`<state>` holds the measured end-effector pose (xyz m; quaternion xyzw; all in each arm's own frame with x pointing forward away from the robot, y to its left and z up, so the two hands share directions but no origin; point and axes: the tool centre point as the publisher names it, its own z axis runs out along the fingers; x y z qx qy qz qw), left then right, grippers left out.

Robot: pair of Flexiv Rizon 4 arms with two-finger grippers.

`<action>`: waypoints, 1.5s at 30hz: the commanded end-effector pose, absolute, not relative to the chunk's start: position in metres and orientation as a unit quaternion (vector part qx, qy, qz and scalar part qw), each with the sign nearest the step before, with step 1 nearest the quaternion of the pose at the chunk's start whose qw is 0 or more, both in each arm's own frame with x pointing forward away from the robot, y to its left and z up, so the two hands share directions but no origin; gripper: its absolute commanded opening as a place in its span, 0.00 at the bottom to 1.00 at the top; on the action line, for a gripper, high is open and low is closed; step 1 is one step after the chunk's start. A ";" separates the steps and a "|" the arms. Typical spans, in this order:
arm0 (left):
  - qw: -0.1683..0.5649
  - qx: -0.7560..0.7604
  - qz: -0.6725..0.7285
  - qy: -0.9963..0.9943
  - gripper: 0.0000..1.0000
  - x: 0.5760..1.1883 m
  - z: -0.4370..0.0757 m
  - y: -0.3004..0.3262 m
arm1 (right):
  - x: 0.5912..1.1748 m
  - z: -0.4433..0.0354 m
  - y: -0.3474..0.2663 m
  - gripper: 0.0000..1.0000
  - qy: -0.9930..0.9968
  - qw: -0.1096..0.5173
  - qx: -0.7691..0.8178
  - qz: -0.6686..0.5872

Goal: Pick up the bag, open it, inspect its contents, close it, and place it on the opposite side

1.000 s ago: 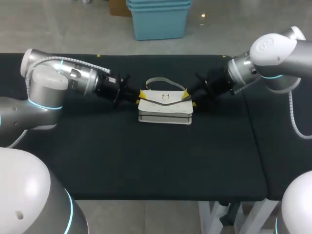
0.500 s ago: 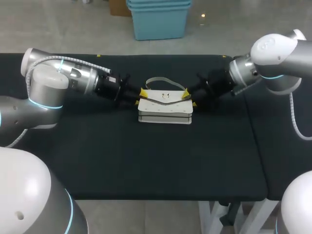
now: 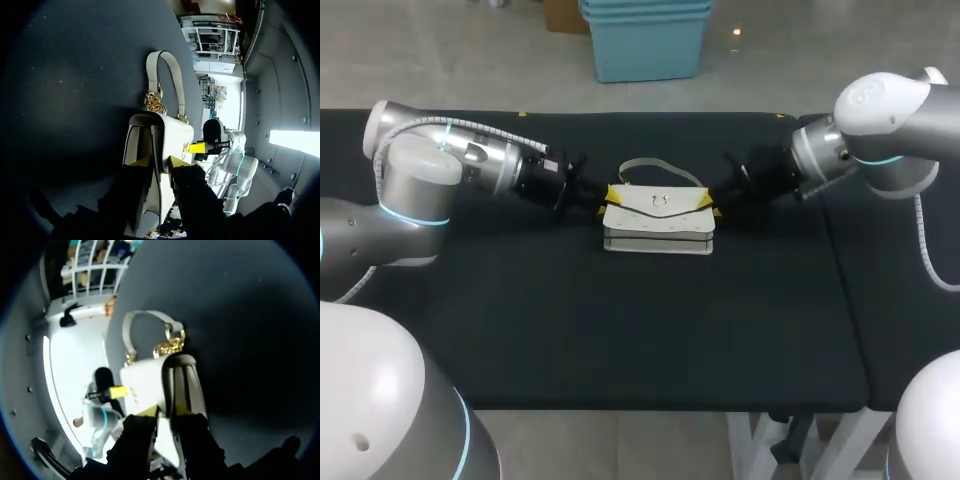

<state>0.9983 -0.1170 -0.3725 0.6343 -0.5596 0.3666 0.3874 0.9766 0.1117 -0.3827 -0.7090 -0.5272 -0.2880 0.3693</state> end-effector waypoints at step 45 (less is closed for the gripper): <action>0.272 0.679 0.343 -0.590 1.00 0.977 -0.306 -0.012 | 0.958 -0.378 0.092 0.00 -0.577 0.310 -0.707 -0.266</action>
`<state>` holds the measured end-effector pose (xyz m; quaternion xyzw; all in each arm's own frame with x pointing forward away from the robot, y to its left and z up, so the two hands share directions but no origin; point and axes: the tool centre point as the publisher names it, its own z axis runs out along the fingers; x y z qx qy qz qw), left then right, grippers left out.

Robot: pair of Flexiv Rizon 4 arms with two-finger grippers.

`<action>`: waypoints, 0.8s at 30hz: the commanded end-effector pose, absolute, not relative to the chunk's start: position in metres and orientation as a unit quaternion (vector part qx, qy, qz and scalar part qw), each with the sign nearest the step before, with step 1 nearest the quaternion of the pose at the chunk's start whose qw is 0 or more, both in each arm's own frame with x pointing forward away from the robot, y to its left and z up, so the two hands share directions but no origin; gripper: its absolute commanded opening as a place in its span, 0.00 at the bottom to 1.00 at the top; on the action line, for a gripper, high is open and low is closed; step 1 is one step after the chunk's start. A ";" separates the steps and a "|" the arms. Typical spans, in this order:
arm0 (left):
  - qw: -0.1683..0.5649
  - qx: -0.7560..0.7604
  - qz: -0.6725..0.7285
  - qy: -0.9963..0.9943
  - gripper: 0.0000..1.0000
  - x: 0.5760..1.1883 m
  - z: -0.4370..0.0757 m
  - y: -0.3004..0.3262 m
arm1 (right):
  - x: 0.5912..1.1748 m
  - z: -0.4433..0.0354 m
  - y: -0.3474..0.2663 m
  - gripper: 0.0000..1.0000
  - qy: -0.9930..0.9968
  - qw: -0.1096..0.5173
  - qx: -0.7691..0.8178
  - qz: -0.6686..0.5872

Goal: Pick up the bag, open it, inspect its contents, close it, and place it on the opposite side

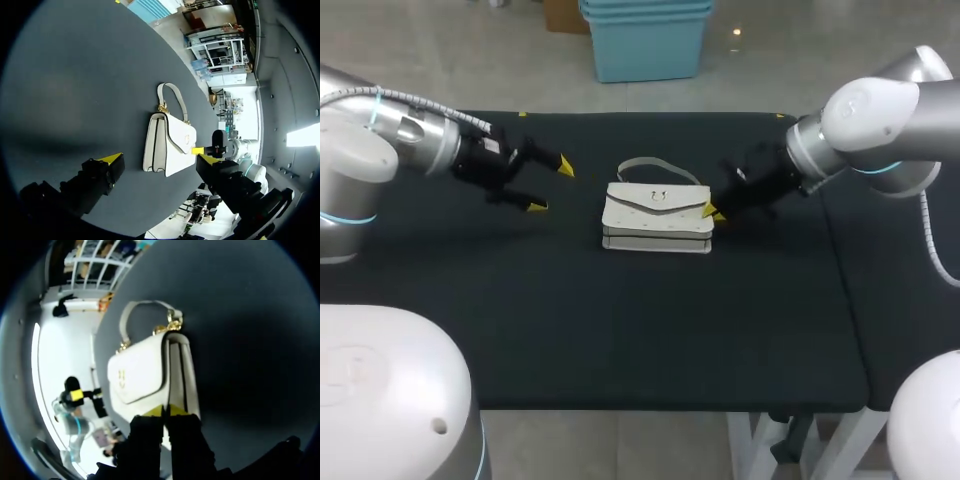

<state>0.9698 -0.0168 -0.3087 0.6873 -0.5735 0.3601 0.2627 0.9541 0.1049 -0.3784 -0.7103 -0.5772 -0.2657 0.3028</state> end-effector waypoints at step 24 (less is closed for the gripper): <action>0.224 0.685 0.281 -0.634 1.00 0.991 -0.299 0.006 | 0.967 -0.367 0.052 0.00 -0.580 0.304 -0.711 -0.255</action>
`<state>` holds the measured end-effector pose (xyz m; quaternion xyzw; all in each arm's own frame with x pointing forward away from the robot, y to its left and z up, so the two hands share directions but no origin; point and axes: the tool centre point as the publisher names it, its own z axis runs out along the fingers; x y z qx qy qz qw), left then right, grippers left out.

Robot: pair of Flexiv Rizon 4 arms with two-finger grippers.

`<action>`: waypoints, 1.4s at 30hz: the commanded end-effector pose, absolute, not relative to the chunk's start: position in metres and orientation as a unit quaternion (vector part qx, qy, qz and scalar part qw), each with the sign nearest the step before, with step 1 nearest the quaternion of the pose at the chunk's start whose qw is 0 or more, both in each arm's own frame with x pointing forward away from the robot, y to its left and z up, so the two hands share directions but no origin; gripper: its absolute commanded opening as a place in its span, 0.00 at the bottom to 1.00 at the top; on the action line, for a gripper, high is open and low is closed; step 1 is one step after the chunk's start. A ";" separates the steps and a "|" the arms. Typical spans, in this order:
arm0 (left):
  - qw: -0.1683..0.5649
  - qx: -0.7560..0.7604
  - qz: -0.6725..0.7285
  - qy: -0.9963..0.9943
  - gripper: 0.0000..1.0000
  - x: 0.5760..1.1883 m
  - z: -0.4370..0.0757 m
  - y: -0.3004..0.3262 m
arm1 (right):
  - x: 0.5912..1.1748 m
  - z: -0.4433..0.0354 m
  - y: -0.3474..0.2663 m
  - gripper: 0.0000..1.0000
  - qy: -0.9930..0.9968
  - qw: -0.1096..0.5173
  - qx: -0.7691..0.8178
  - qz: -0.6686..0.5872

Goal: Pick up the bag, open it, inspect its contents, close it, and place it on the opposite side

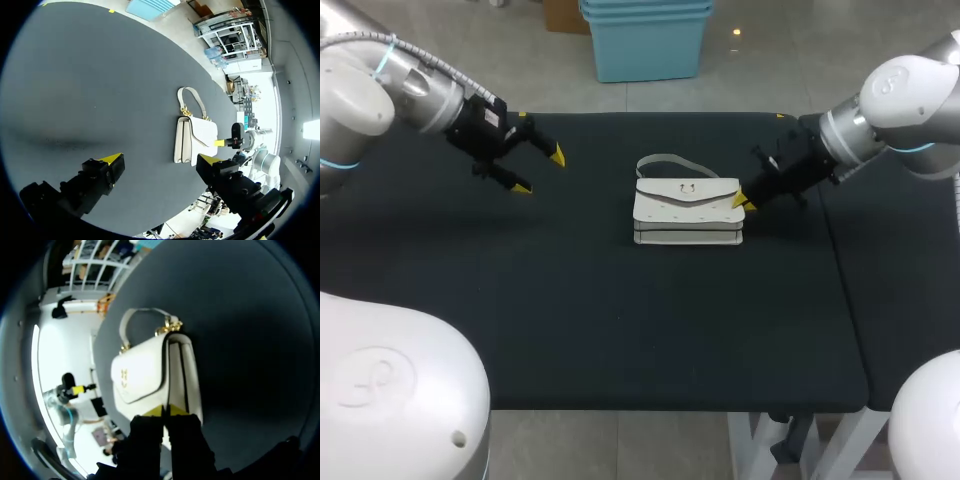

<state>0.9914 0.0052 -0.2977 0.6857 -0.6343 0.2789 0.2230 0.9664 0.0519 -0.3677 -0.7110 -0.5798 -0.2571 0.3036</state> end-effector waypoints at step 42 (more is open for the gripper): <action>0.153 0.684 0.150 -0.697 1.00 1.035 -0.280 0.086 | 1.063 -0.373 -0.134 0.00 -0.612 0.217 -0.730 -0.213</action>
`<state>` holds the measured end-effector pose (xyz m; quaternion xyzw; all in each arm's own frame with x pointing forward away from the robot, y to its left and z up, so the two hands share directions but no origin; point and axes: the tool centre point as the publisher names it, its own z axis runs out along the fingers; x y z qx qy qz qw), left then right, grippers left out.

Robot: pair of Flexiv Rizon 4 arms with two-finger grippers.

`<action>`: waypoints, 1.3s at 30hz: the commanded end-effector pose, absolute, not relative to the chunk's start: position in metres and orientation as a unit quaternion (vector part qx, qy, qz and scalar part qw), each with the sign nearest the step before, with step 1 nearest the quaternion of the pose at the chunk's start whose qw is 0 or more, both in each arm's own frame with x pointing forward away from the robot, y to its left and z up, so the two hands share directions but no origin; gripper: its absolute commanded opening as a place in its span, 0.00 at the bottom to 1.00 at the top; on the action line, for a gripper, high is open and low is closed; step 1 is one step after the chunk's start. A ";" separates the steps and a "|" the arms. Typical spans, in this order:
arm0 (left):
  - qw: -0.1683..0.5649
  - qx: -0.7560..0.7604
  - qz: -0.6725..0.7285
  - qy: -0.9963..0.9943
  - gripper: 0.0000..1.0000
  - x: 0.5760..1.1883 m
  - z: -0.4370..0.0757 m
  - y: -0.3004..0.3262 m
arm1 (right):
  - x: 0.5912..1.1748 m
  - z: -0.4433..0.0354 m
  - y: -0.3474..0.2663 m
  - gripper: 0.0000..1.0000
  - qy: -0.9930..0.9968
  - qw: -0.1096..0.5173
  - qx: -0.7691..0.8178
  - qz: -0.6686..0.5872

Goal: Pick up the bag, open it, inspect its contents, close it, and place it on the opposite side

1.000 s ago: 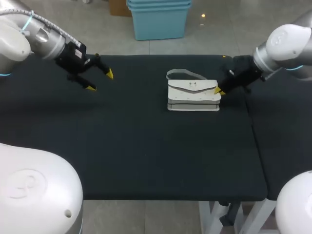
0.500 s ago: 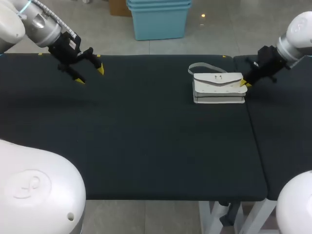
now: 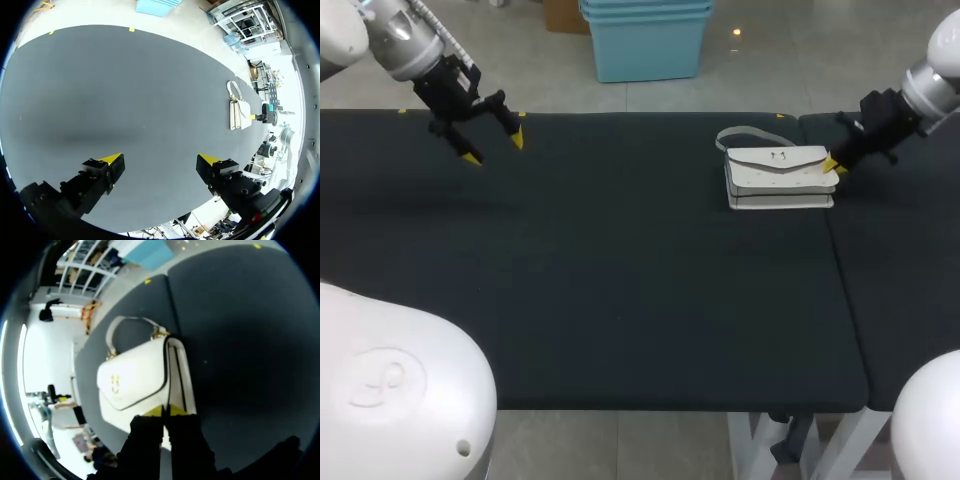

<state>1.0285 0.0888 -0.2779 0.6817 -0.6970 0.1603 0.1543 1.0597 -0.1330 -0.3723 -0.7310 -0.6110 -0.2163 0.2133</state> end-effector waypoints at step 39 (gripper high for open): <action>0.091 0.707 0.117 -0.692 1.00 1.025 -0.258 0.114 | 1.138 -0.377 -0.277 0.00 -0.605 0.123 -0.765 -0.184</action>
